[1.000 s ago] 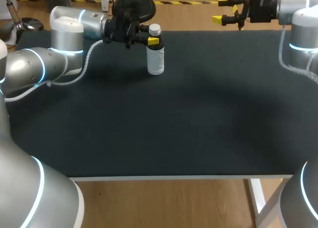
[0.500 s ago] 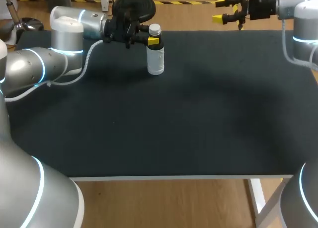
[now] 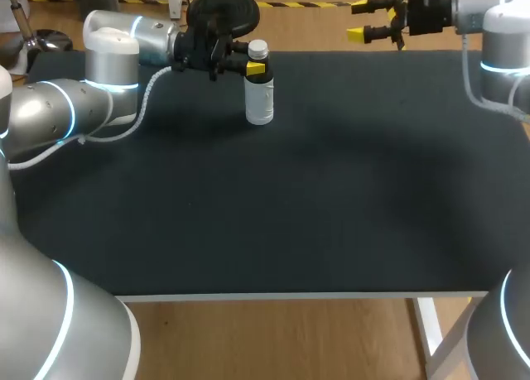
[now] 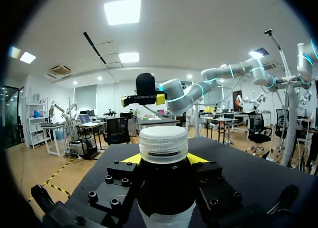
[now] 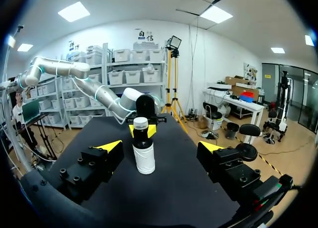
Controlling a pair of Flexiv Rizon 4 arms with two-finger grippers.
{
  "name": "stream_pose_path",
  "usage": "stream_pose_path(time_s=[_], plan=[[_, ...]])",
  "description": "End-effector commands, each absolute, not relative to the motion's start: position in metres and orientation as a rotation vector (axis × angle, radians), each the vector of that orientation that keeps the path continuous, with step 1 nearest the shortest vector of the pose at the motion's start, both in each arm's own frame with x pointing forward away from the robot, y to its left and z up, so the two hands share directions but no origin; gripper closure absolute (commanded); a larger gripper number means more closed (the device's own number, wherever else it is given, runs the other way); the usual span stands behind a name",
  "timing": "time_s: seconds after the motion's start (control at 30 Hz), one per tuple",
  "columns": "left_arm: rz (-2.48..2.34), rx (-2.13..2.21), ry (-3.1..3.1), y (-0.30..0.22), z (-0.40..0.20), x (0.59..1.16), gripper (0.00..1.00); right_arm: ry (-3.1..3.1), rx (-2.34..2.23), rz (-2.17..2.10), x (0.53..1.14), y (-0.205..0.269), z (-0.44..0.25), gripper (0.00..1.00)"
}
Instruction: Unscrew the bottle cap
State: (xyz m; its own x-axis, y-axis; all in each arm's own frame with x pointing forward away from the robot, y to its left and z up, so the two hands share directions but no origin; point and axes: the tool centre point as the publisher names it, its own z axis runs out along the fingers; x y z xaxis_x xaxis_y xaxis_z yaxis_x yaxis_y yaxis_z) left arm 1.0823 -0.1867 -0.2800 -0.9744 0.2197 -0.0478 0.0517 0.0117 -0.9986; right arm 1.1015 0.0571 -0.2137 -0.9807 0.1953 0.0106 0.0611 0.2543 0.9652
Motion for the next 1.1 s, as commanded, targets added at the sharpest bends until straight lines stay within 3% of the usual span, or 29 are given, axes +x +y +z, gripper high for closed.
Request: stream_pose_path(time_s=[0.03,1.1], plan=[[2.105,-0.300,-2.132,-0.187,-0.282,1.088,1.00,2.401,0.249,1.834,1.101,0.077,-0.221,0.00],[2.105,-0.300,-2.132,-0.187,-0.282,1.088,1.00,2.204,0.397,1.823,1.059,0.185,-0.233,0.00]])
